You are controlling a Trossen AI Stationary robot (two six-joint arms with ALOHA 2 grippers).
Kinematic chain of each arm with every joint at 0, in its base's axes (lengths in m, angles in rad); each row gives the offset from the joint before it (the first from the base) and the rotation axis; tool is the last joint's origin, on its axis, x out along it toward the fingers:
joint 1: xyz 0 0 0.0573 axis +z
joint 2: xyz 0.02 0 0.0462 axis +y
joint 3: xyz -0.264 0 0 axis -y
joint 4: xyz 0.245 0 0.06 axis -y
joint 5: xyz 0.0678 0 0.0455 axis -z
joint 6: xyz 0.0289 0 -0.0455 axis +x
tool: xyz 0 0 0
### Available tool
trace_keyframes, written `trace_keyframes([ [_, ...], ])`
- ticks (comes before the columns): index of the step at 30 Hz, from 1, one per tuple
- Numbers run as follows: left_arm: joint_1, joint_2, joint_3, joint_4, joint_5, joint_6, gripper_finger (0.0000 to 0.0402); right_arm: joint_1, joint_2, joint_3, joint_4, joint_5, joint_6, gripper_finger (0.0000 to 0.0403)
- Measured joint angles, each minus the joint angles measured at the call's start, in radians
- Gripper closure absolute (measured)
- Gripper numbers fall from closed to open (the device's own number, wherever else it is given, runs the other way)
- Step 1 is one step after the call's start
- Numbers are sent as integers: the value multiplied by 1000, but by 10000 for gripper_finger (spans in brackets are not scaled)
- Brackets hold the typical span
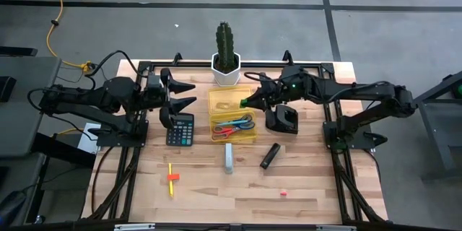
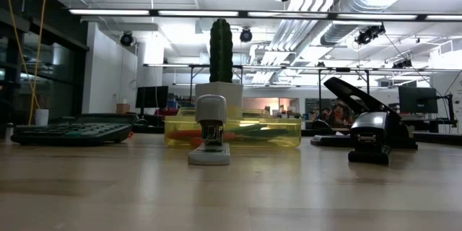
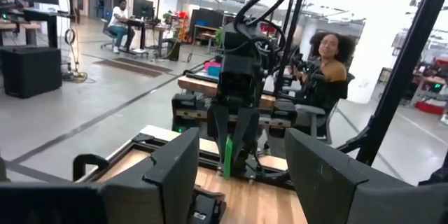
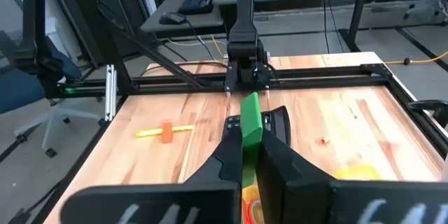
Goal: Pick & place school supplies into a supply box
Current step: Put the green eraser into the yellow supply box
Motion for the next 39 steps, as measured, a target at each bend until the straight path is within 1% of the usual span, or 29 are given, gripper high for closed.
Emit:
trace_keyframes([
  [5, 0, 0, 0, 0, 0, 23, 202, 0, 0, -41, 68, -4, 5, 402],
  [9, 0, 0, 0, 0, 0, 23, 202, 0, 0, -42, 100, -4, 0, 402],
  [15, 0, 0, 0, -18, 0, 18, 202, 0, 0, -42, 194, -4, -23, 402],
  [22, 0, 1, 0, -31, -1, 7, 202, 0, 0, -42, 209, -3, -18, 402],
  [26, 0, 1, 0, -32, -4, 27, 202, 0, 0, -42, 209, -3, -14, 402],
  [30, 0, 1, 0, -32, -4, 29, 202, 0, 7, -42, 214, -3, 57, 402],
  [34, 0, 1, 0, -32, -4, -12, 202, 4, 72, -20, 179, 33, 163, 402],
  [37, 1, 1, 0, -31, -4, 0, 202, 12, 169, 19, 96, 61, 190, 402],
  [39, 1, 1, 0, -31, -4, 15, 202, 16, 240, 30, 71, 65, 195, 402],
])
